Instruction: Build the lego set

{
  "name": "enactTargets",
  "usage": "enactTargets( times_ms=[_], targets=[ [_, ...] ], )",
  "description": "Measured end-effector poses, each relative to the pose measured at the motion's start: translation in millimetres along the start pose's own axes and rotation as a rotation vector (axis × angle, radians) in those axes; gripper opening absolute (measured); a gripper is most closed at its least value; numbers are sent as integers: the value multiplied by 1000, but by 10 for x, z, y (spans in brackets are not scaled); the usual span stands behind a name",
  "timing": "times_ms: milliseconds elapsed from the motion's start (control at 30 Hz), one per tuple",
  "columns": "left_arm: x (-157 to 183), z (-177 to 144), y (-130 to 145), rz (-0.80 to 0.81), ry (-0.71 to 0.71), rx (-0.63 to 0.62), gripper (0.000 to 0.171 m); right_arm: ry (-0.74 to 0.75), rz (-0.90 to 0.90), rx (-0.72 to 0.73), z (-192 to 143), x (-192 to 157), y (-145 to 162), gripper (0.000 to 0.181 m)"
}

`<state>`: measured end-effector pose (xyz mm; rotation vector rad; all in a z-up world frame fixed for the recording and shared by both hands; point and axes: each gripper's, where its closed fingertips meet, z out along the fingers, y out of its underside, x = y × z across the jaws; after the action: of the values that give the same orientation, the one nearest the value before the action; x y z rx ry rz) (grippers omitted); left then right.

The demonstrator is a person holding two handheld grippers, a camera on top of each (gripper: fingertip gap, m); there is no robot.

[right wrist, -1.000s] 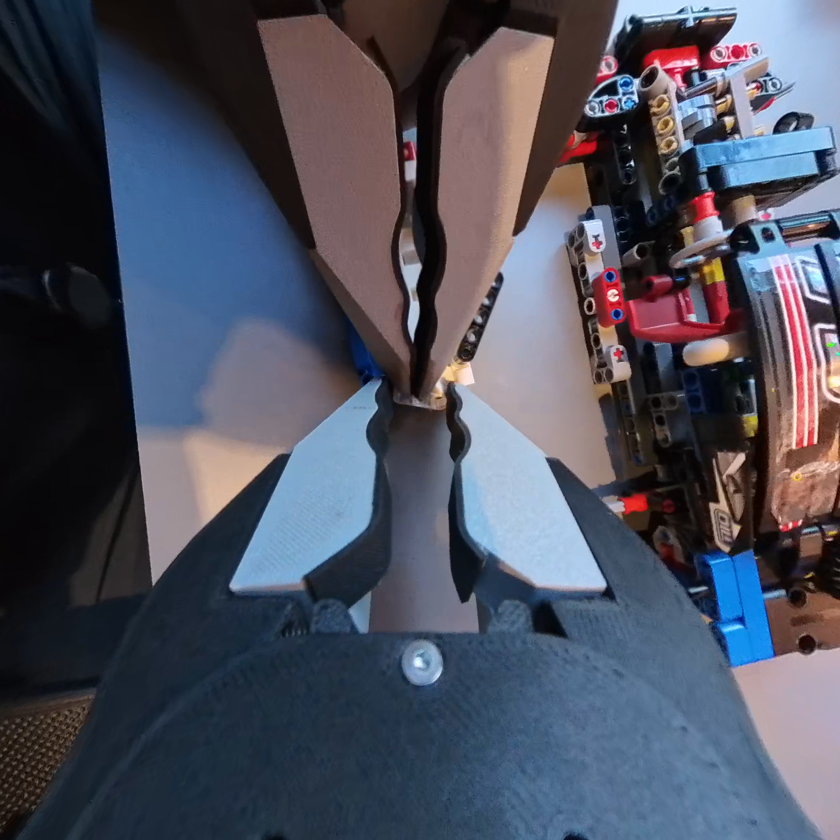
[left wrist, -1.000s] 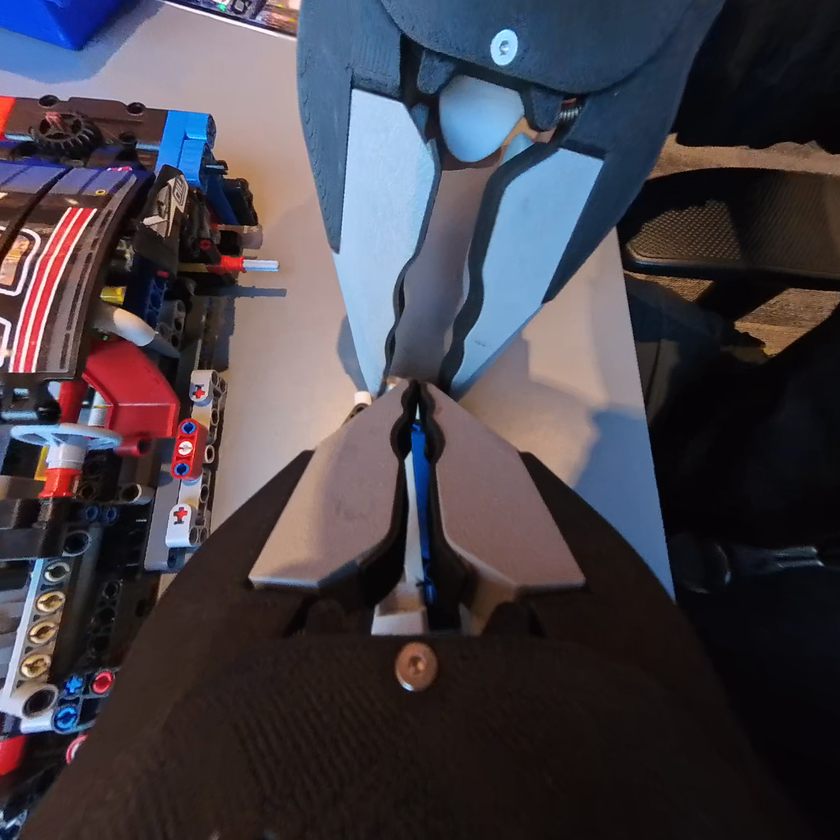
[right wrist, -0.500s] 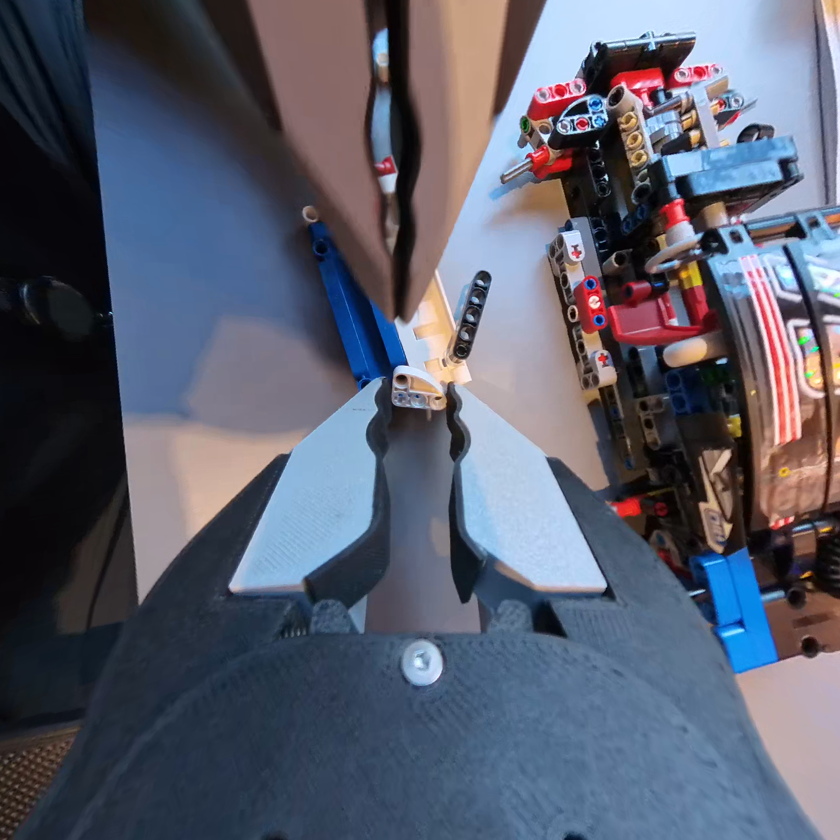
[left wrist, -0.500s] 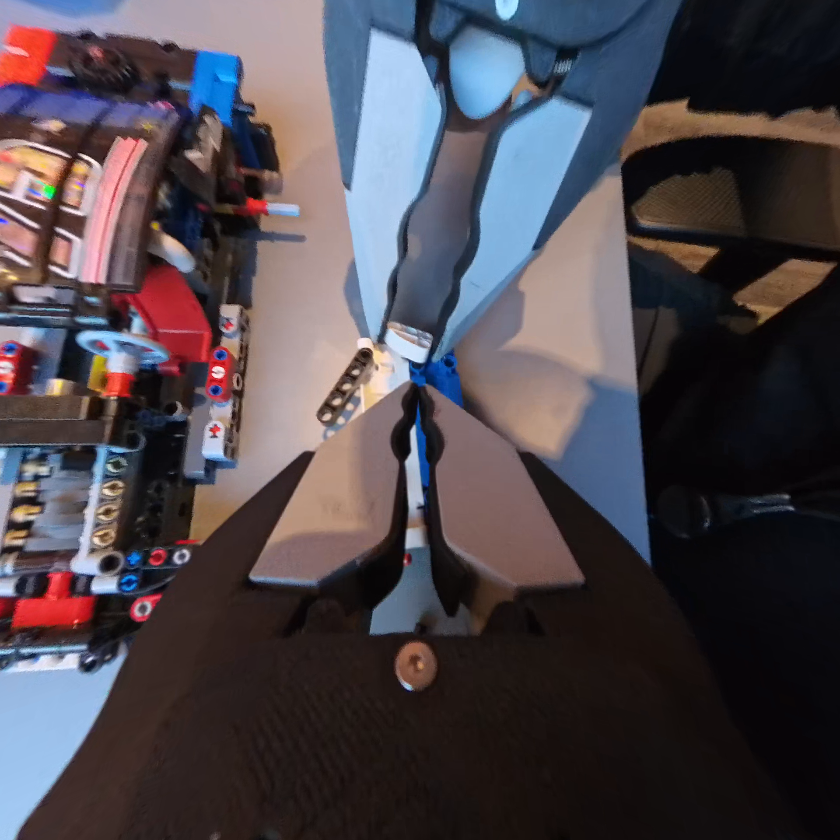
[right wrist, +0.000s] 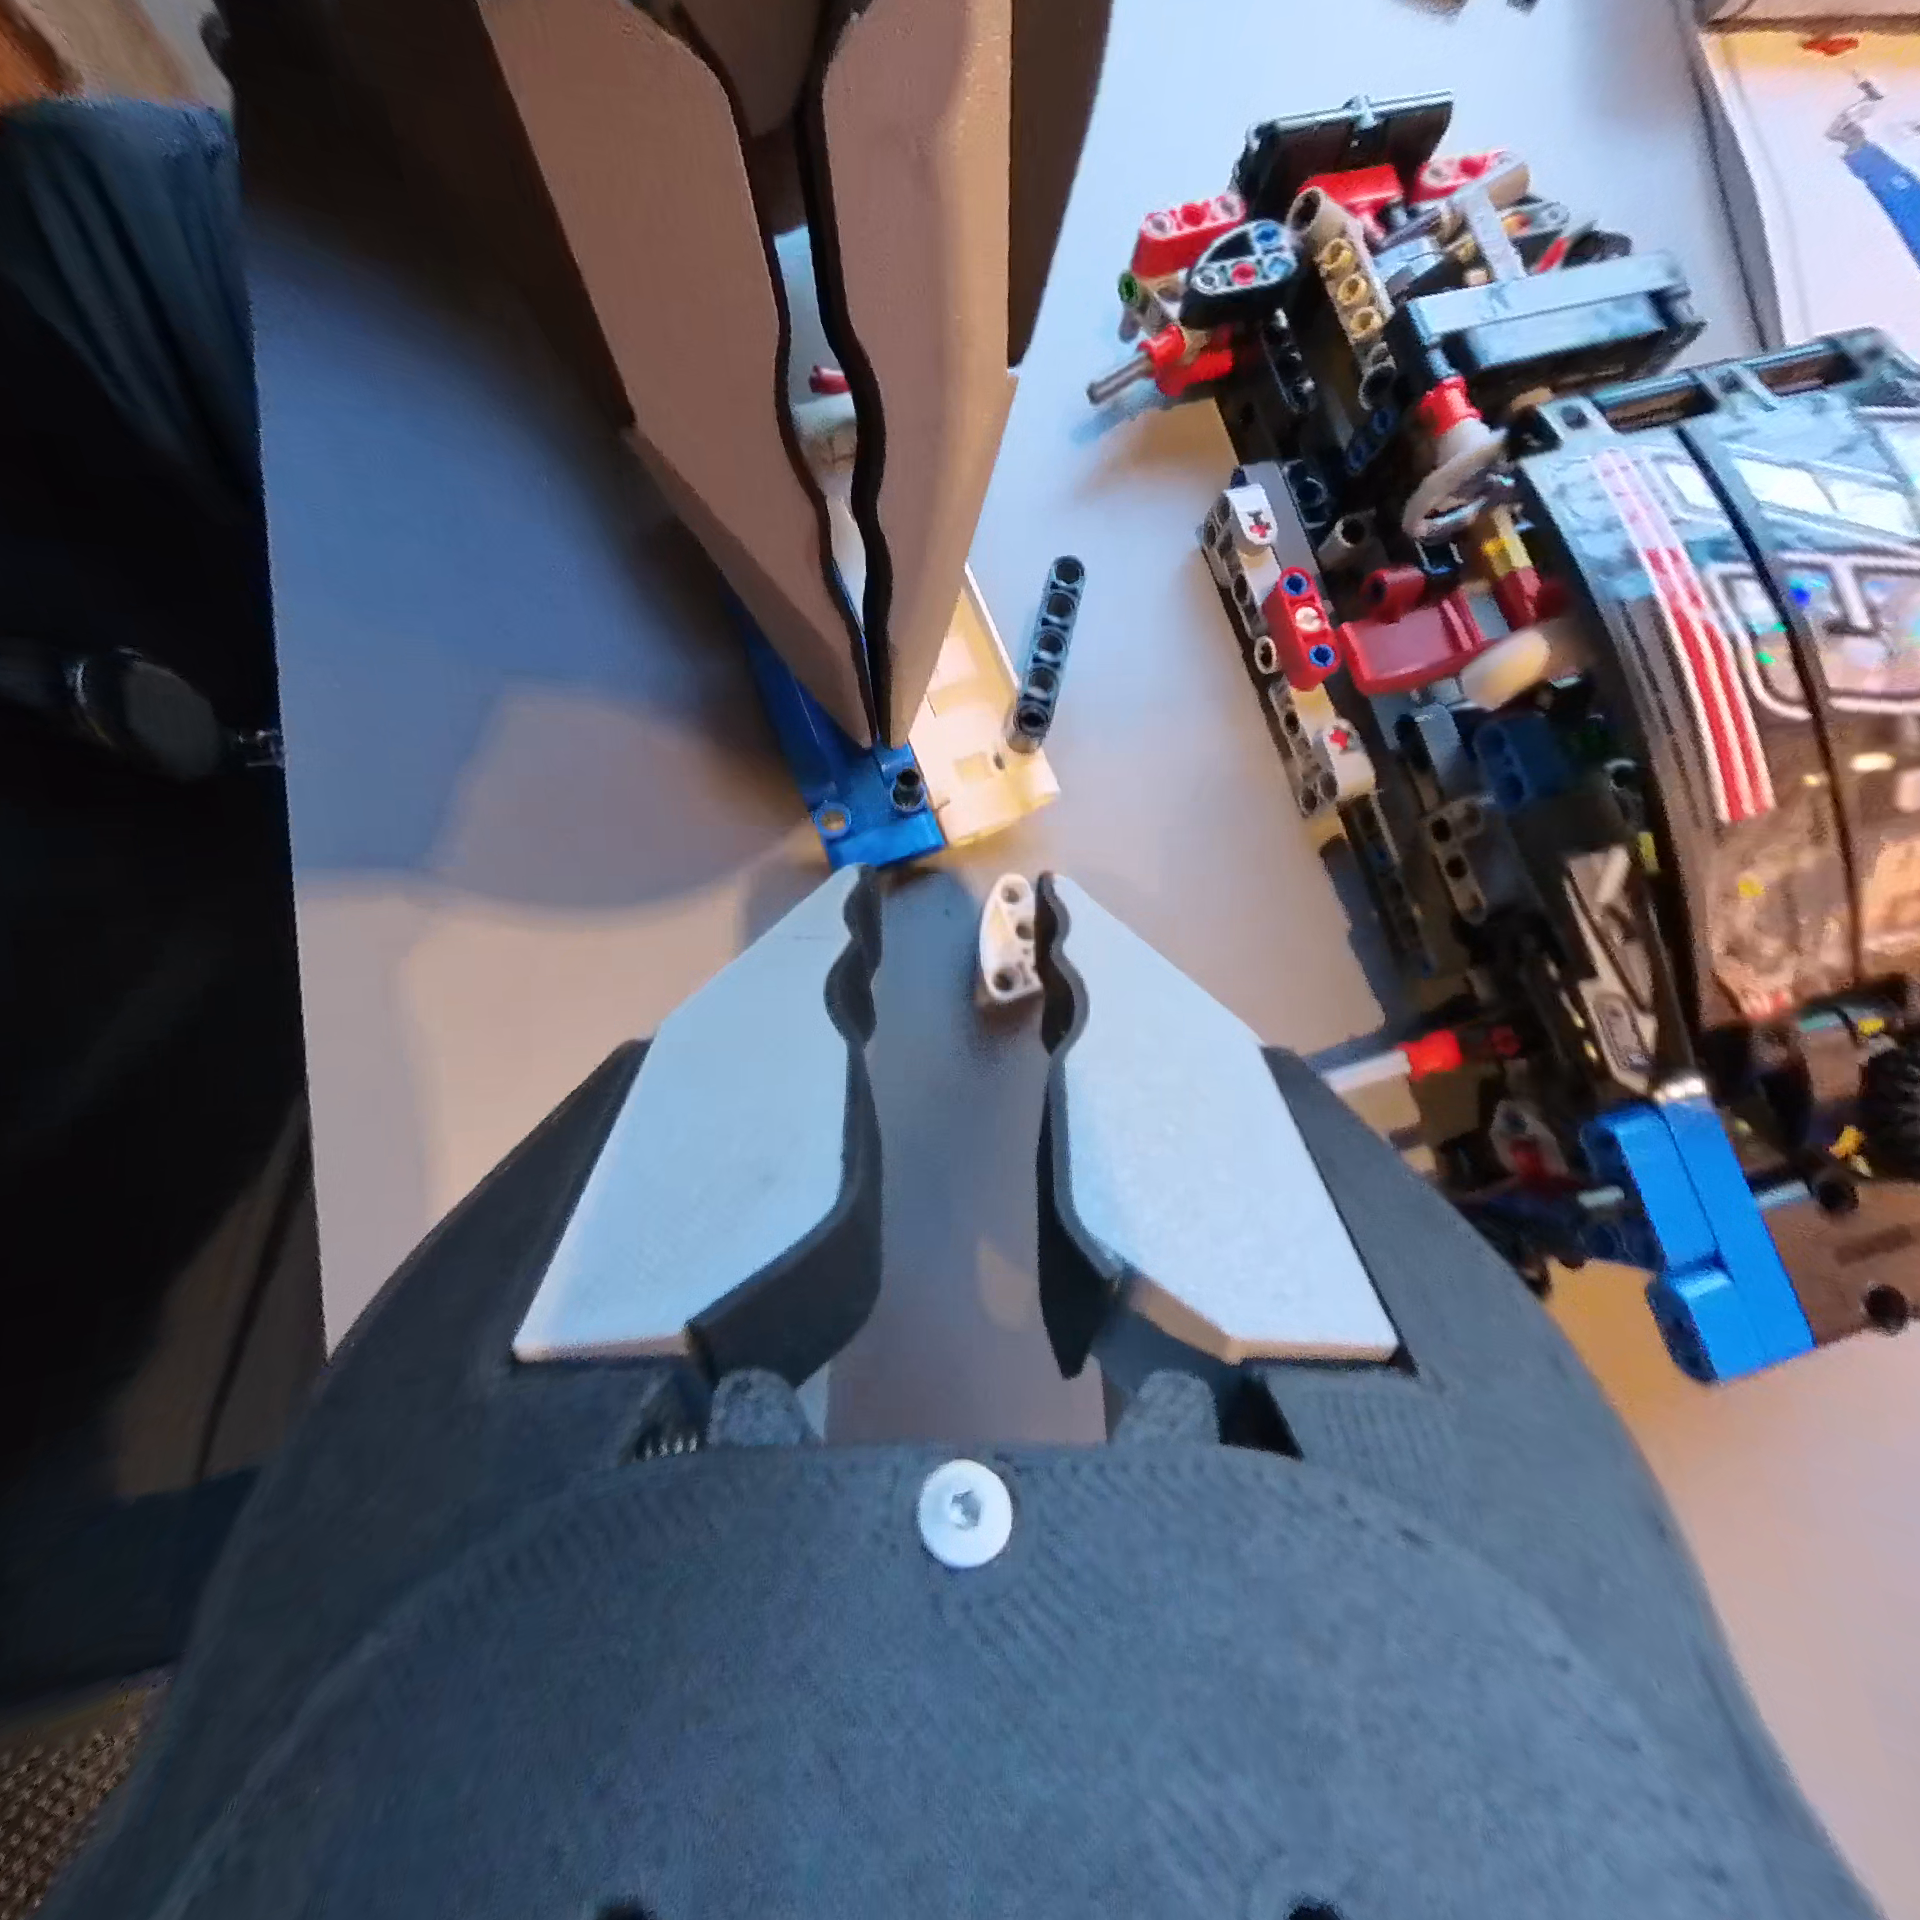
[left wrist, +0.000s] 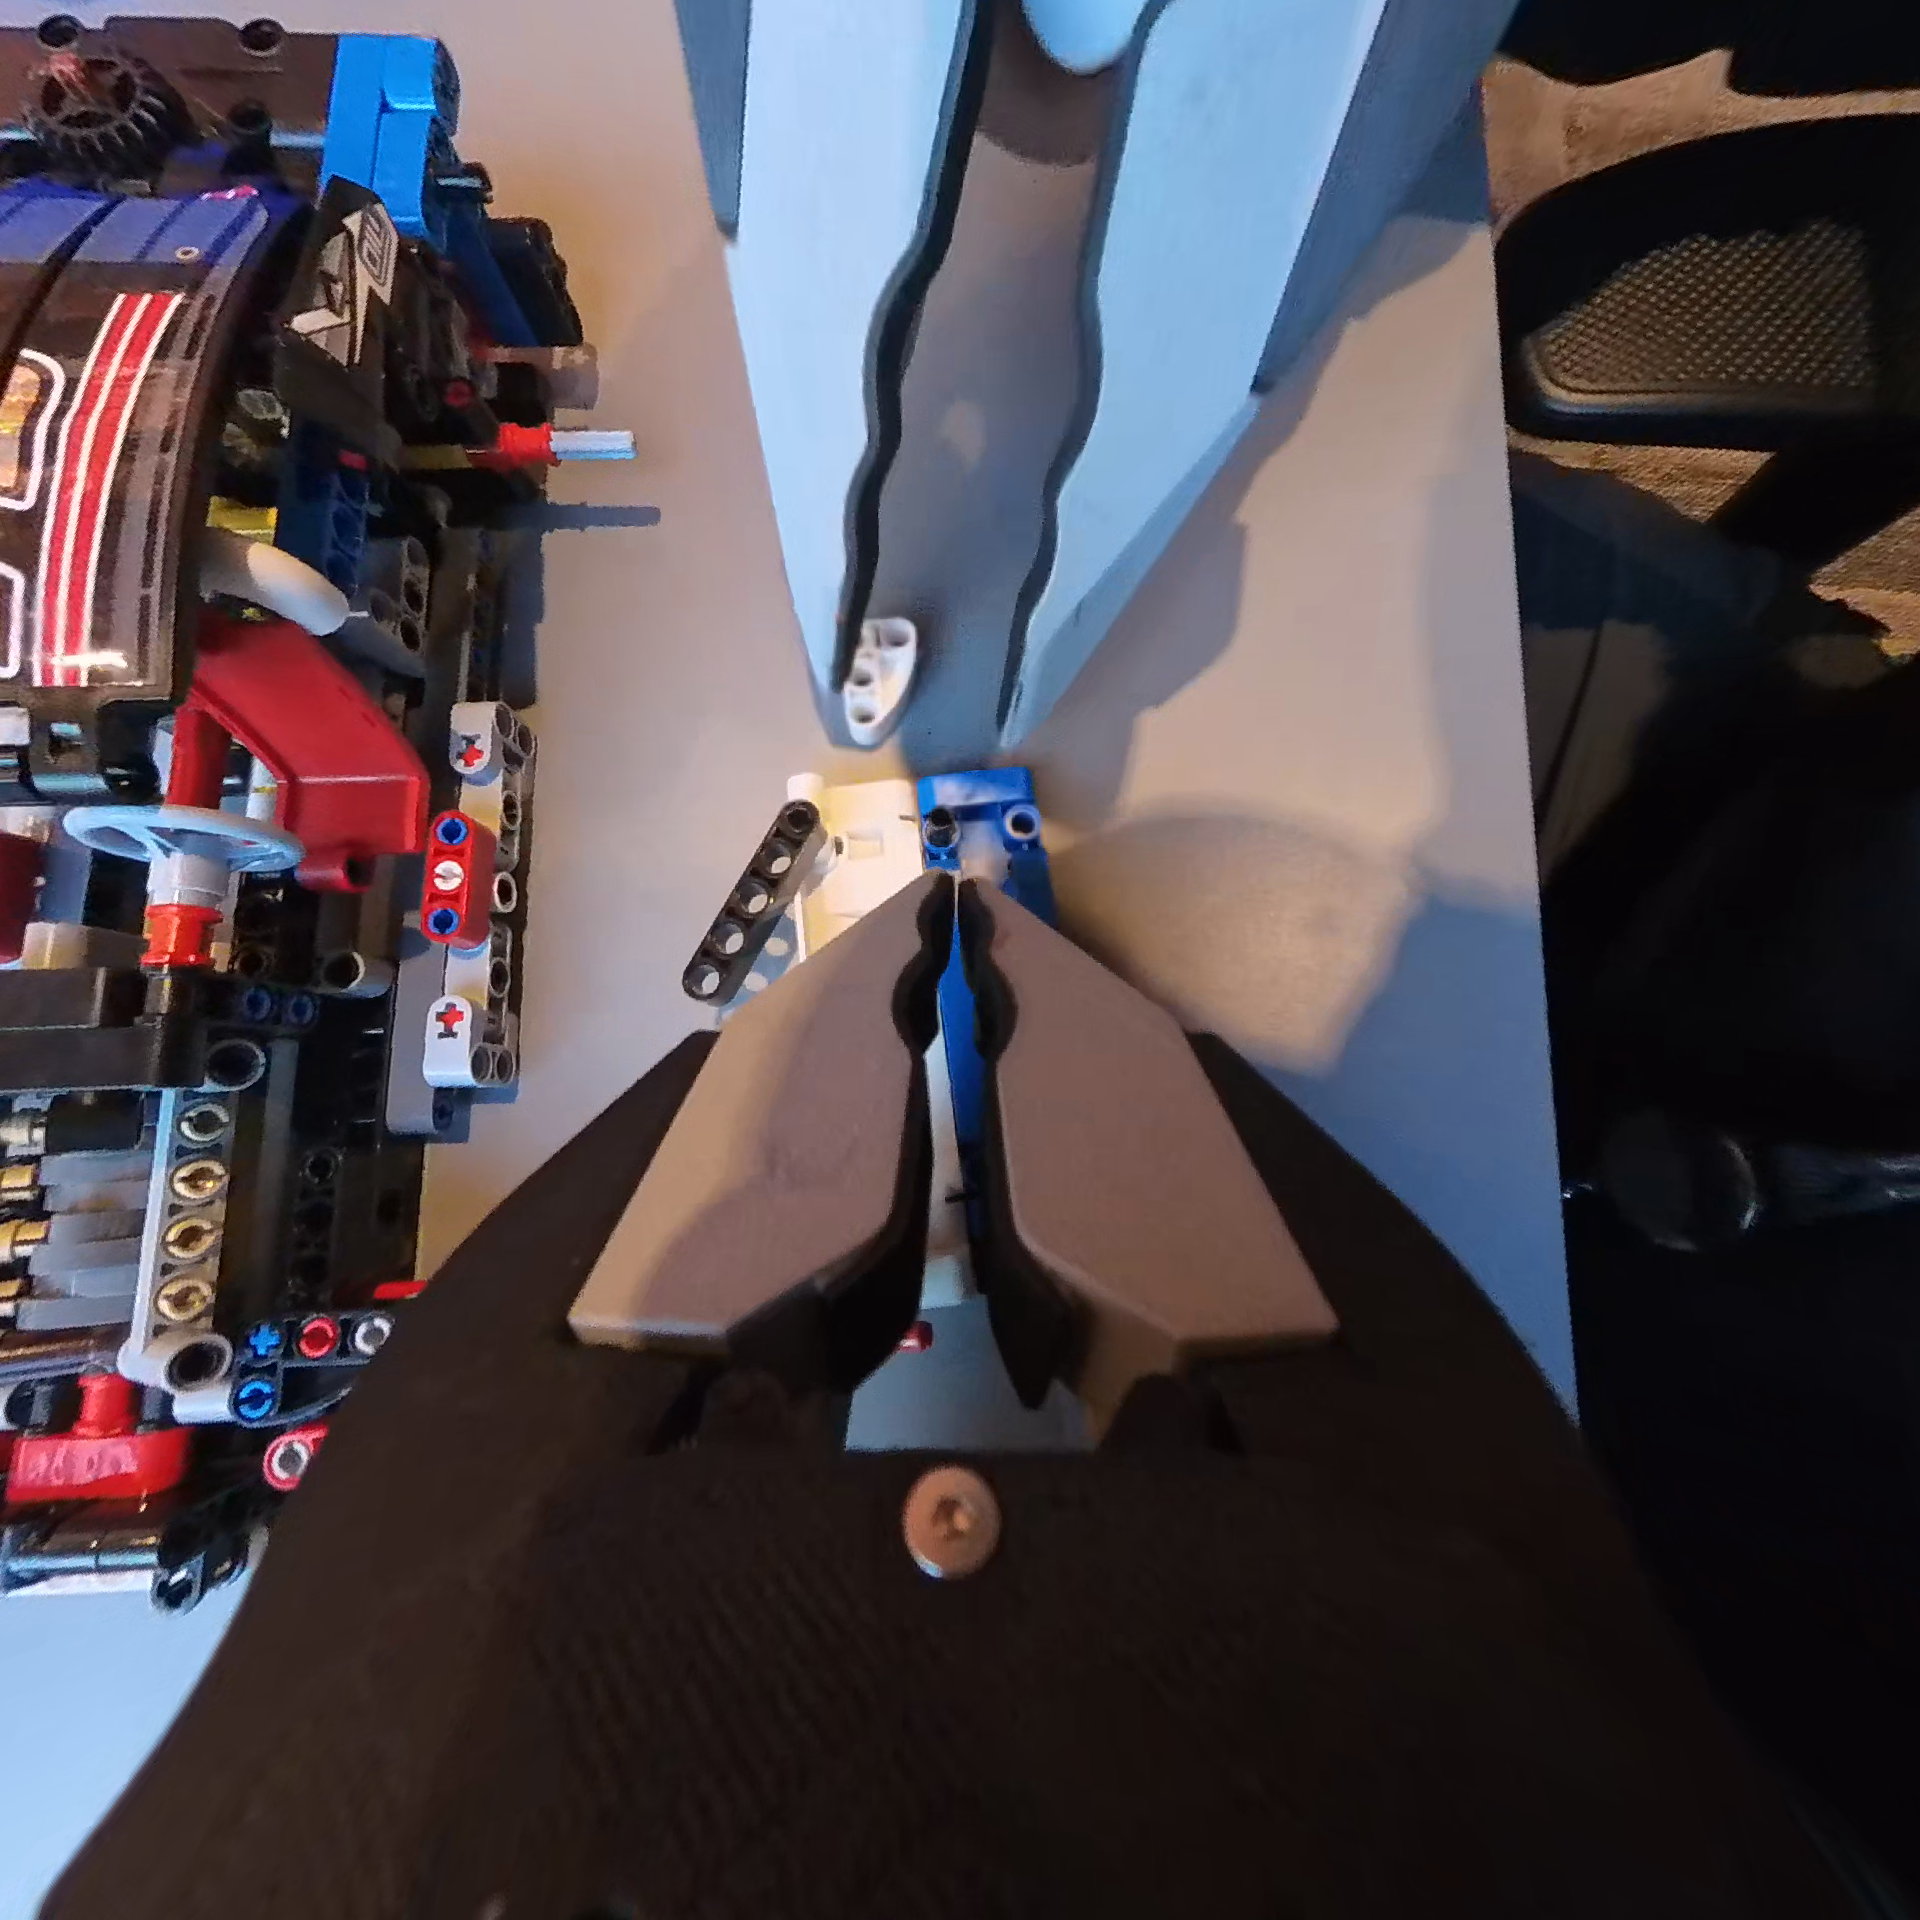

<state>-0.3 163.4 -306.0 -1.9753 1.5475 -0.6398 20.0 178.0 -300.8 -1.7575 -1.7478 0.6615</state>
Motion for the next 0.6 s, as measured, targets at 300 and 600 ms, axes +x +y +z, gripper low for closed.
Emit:
enactTargets(
  times_ms=[300, 600],
  targets=[
    [-4, -10, 10, -13, 16, 3, 0, -42, -79, 2, -195, 157, 160, 16],
    [-14, -20, 16, -13, -2, 22, 0, -153, -75, -56, -53, -129, 210, 10]
  ],
)
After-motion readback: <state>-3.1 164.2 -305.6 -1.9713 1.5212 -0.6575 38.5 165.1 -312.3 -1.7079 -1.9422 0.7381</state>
